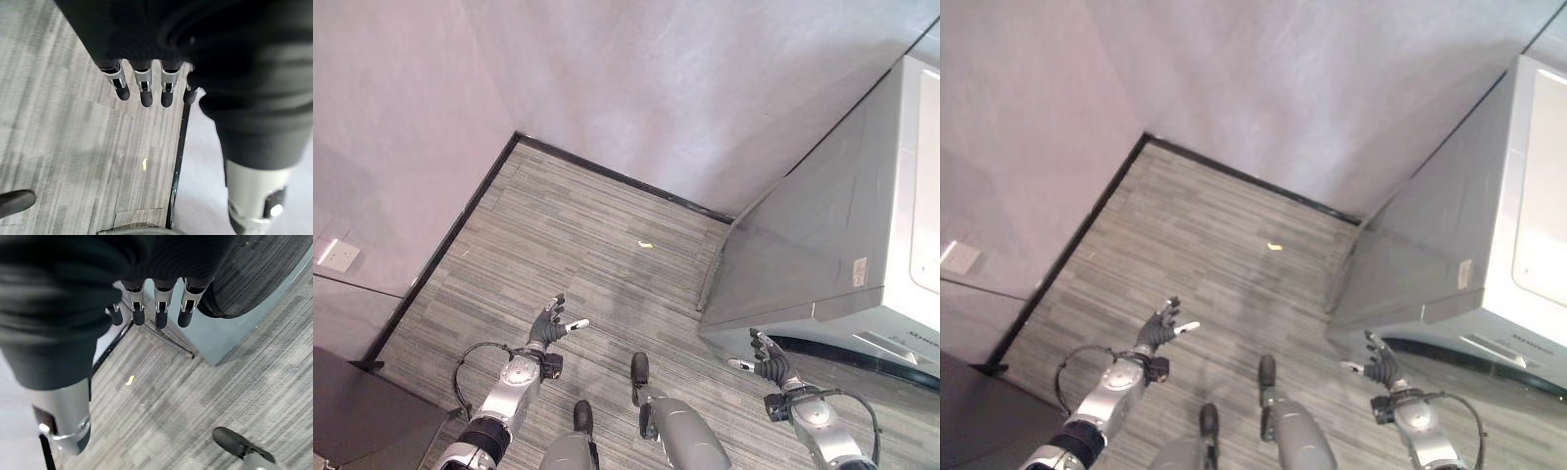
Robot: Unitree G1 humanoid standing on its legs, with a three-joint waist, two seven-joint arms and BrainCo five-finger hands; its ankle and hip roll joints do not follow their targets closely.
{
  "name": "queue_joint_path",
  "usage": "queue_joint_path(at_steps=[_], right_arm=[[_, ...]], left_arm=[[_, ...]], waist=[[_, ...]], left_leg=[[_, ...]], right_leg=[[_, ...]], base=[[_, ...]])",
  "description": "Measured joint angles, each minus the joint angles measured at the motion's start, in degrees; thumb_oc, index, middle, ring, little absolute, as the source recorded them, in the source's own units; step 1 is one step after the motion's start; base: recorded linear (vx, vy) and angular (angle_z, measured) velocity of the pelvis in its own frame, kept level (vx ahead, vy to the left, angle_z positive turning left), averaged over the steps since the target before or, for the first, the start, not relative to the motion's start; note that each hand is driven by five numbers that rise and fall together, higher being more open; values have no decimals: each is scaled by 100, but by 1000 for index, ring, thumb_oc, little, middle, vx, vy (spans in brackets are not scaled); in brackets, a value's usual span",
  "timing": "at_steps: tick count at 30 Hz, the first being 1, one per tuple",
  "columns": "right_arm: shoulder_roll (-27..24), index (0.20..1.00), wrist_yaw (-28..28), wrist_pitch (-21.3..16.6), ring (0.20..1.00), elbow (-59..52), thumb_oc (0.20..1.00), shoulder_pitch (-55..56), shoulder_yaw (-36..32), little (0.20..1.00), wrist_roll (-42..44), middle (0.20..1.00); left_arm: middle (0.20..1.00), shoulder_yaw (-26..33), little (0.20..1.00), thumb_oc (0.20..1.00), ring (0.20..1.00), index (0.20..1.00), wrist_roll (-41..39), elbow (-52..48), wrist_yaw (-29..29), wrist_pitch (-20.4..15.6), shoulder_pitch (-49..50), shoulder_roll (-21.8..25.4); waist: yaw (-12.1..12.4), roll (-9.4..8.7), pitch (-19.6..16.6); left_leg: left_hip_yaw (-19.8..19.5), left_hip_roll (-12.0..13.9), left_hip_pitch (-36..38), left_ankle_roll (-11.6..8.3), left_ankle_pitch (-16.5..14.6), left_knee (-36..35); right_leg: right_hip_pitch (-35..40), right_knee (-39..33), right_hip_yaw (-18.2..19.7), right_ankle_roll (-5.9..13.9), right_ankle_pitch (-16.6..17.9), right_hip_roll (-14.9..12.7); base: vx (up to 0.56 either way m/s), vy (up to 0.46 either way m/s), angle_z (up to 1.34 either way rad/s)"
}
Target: Put brush and paste in cup on sink, flatten towel.
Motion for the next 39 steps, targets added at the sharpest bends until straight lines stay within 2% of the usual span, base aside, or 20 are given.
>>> queue_joint_path(at_steps=[8,9,10,11,12,13,14,15,16,17,18,19,20,21,22,25,27,28,34,39], right_arm=[[25,1000,93,6,1000,106,1000,174,21,1000,-16,1000],[15,1000,88,9,1000,188,1000,274,23,1000,-16,1000],[23,1000,85,-17,1000,207,1000,71,67,1000,-18,1000],[76,1000,43,41,1000,378,1000,-38,102,1000,-45,1000],[-33,1000,-41,124,1000,476,1000,-180,217,1000,-153,1000],[42,1000,-72,75,1000,446,1000,-153,170,1000,-176,1000],[61,1000,-59,48,1000,63,1000,-173,25,1000,-266,1000],[81,1000,-92,11,1000,-89,1000,132,-213,1000,-296,1000],[297,1000,-104,7,1000,18,1000,317,-95,1000,-308,1000],[517,1000,-83,51,1000,103,1000,341,-56,1000,-324,1000],[880,1000,-86,-29,1000,236,1000,257,-289,1000,-323,1000],[831,1000,-191,4,1000,539,1000,89,-270,1000,-275,1000],[841,1000,-102,22,1000,490,1000,-14,376,1000,-282,1000],[942,1000,-12,-15,1000,404,1000,-101,544,1000,-273,1000],[954,1000,-14,-54,1000,193,1000,-130,475,1000,-266,1000],[690,1000,-52,-31,1000,319,1000,163,424,1000,-204,1000],[613,1000,-63,-13,1000,313,1000,504,405,1000,-208,1000],[560,1000,-60,-10,1000,404,1000,587,355,1000,-211,1000],[438,1000,-66,-122,1000,156,1000,-232,290,1000,-226,1000],[265,1000,-39,-157,1000,123,1000,-170,296,1000,-249,1000]], left_arm=[[1000,82,1000,1000,1000,1000,45,69,-1,10,338,-80],[1000,88,1000,1000,1000,1000,44,198,12,-10,193,-168],[1000,86,1000,1000,1000,1000,41,207,13,-5,281,-213],[1000,82,1000,1000,1000,1000,38,362,-2,-34,255,-232],[1000,367,1000,1000,1000,1000,41,642,13,-51,278,-408],[1000,309,1000,1000,1000,1000,41,615,13,-34,590,-329],[1000,289,1000,1000,1000,1000,119,168,0,-1,1017,23],[1000,540,1000,1000,1000,1000,218,-149,5,-126,1553,89],[1000,619,1000,1000,1000,1000,215,-73,41,-157,1500,171],[1000,445,1000,1000,1000,1000,464,-1676,-83,-9,1906,957],[1000,474,1000,1000,1000,1000,503,-2296,-108,-206,2040,1285],[1000,393,1000,1000,1000,1000,638,-2131,-120,-283,1729,1024],[1000,156,1000,1000,1000,1000,830,-1697,-111,-226,1591,677],[1000,-27,1000,1000,1000,1000,994,-1439,-122,-250,1455,513],[1000,-103,1000,1000,1000,1000,1135,-1018,-135,-232,1247,402],[1000,-71,1000,1000,1000,1000,1186,-398,-147,-222,913,307],[1000,-2,1000,1000,1000,1000,1353,-271,-87,-227,878,209],[1000,9,1000,1000,1000,1000,1402,-256,-46,-238,826,14],[1000,71,1000,1000,1000,1000,1422,-611,10,-236,931,189],[1000,-63,1000,1000,1000,1000,1508,-532,3,-226,861,195]], waist=[[89,124,-184],[189,32,-303],[311,162,-427],[268,94,-414],[243,-90,-362],[446,-135,-607],[502,-159,-771],[477,158,-1250],[472,-14,-1419],[690,-123,-1357],[803,-328,-1276],[792,178,-1363],[766,327,-1438],[640,364,-1375],[517,331,-1239],[61,192,-799],[-95,-51,-938],[-39,-26,-1037],[144,-113,-1043],[77,35,-989]], left_leg=[[-195,24,-438,-180,95,722],[21,-136,-1029,-612,439,1865],[326,102,-1170,-426,304,2006],[800,275,-1152,-536,97,1687],[1890,665,-1117,-614,513,-254],[1897,758,-1191,-582,574,144],[1848,379,-1025,187,196,1460],[1672,-81,-113,673,-131,383],[1723,-354,58,620,-156,396],[1559,-541,185,457,-330,737],[1804,-521,-445,787,-796,2066],[1608,-316,-427,776,-459,1238],[1271,-613,-5,816,-446,690],[1018,-708,238,787,-259,198],[838,-734,397,727,-235,-27],[274,-764,1194,523,-354,-231],[-152,-884,2026,99,-603,294],[-252,-832,2060,-65,-524,917],[-358,-433,924,-67,-689,916],[-281,-33,629,-129,-205,254]], right_leg=[[196,-261,-306,-100,-57,-63],[477,-463,-530,-150,-78,-368],[442,-427,-552,-181,-123,-347],[576,-625,-703,-67,-154,-405],[1021,-494,-1192,548,-533,-546],[1086,-275,-1207,346,-699,-559],[1306,-152,-1135,462,-794,-765],[1299,699,-1183,604,-1230,-891],[891,1523,-1104,605,-1544,-1375],[1080,1580,-1057,668,-1079,-1663],[1211,2150,-977,652,-887,-2298],[661,3764,-514,1065,-469,-2554],[320,4369,594,1155,-955,-1800],[-265,4335,1231,913,-1597,-600],[-695,3645,1545,738,-1821,27],[-1368,461,1163,336,-808,79],[-960,407,1439,182,-487,9],[-633,321,1602,-14,790,48],[730,-682,1444,-282,727,214],[944,-710,1108,-43,272,433]], base=[[115,-35,28],[512,241,84],[575,284,92],[640,342,145],[549,383,132],[549,409,74],[485,351,-41],[459,458,-9],[463,496,57],[626,667,90],[387,339,127],[446,280,145],[390,69,151],[433,-51,135],[367,-122,103],[309,-119,125],[220,-245,163],[264,-345,112],[116,-198,18],[35,-93,15]])
